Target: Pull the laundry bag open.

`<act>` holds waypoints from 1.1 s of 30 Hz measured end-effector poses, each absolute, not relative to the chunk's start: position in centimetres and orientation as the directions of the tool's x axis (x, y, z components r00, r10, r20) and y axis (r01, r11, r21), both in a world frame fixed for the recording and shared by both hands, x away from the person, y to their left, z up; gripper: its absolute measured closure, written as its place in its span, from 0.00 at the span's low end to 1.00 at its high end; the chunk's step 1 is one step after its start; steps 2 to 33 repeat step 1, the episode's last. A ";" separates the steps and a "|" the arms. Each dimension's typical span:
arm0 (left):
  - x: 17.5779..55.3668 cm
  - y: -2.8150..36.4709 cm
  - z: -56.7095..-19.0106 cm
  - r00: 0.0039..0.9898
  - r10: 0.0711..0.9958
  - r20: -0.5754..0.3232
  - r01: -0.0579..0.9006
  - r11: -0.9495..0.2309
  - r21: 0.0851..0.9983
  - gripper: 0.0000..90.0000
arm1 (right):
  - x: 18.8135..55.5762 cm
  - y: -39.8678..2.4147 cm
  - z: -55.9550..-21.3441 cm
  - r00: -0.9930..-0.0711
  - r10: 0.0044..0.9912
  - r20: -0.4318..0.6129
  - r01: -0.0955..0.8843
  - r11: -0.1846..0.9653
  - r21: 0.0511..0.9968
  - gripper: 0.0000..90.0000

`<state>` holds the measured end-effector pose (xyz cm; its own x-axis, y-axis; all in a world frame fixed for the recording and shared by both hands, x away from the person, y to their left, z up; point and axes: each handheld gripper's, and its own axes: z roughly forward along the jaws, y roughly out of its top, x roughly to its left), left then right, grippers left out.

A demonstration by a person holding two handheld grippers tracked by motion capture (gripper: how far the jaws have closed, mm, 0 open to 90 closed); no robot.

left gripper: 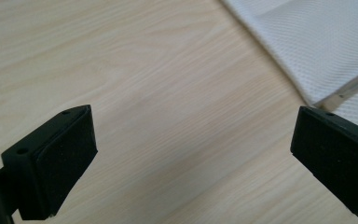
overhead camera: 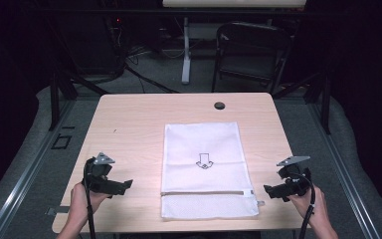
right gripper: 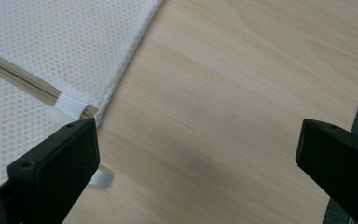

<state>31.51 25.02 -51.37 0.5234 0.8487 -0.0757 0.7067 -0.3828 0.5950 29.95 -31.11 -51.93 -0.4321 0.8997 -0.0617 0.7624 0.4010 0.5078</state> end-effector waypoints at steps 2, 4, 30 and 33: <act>31.8 25.2 -51.8 0.512 0.855 -0.079 0.714 -0.372 0.593 0.00 | 30.0 -31.2 -52.2 -0.434 0.899 -0.059 0.764 0.402 0.505 0.00; 31.8 25.2 -51.8 0.512 0.855 -0.079 0.714 -0.372 0.593 0.00 | 30.0 -31.2 -52.2 -0.434 0.899 -0.059 0.764 0.402 0.505 0.00; 31.8 25.2 -51.8 0.512 0.855 -0.079 0.714 -0.372 0.593 0.00 | 30.0 -31.2 -52.2 -0.434 0.899 -0.059 0.764 0.402 0.505 0.00; 31.8 25.2 -51.8 0.512 0.855 -0.079 0.714 -0.372 0.593 0.00 | 30.0 -31.2 -52.2 -0.434 0.899 -0.059 0.764 0.402 0.505 0.00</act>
